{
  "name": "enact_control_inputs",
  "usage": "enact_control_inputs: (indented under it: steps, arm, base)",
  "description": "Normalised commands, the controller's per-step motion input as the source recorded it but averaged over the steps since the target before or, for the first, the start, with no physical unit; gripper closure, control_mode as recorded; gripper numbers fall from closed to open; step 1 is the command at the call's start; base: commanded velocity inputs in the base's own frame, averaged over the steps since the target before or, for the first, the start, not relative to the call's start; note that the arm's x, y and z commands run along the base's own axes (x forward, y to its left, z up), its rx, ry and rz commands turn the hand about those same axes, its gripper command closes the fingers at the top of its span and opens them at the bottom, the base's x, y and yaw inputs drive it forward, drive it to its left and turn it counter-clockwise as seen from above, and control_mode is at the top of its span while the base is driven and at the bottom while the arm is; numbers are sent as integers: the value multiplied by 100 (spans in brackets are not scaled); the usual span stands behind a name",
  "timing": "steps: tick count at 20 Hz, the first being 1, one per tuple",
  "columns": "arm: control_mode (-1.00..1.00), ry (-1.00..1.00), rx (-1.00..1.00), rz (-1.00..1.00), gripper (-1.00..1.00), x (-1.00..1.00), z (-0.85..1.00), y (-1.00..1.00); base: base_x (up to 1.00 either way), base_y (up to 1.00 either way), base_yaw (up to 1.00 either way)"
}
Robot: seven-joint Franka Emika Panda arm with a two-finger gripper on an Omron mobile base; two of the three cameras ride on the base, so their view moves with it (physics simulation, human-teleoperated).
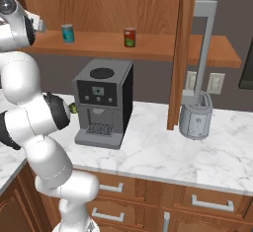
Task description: Stack two cans on top of the other two cans in the cabinet.
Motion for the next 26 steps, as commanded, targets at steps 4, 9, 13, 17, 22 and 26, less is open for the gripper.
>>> enact_control_inputs:
  steps: [4, 9, 13, 17, 22, 26]
  arm:
    - [-100, -14, 0, 1, 100, 0, 16, 32]
    - [-100, -5, 1, 0, 100, 0, 20, 34]
    - [-100, 0, 4, 0, 100, 0, 12, 28]
    - [-100, 0, 4, 2, 100, 5, 16, 21]
    - [-100, -4, 1, 2, 100, 10, 1, 22]
    - [-100, -4, 0, 2, 100, 18, -7, 18]
  base:
    - [0, 0, 0]
    - [0, 0, 0]
    - [0, 0, 0]
    - [0, 0, 0]
    - [0, 0, 0]
    - [0, 0, 0]
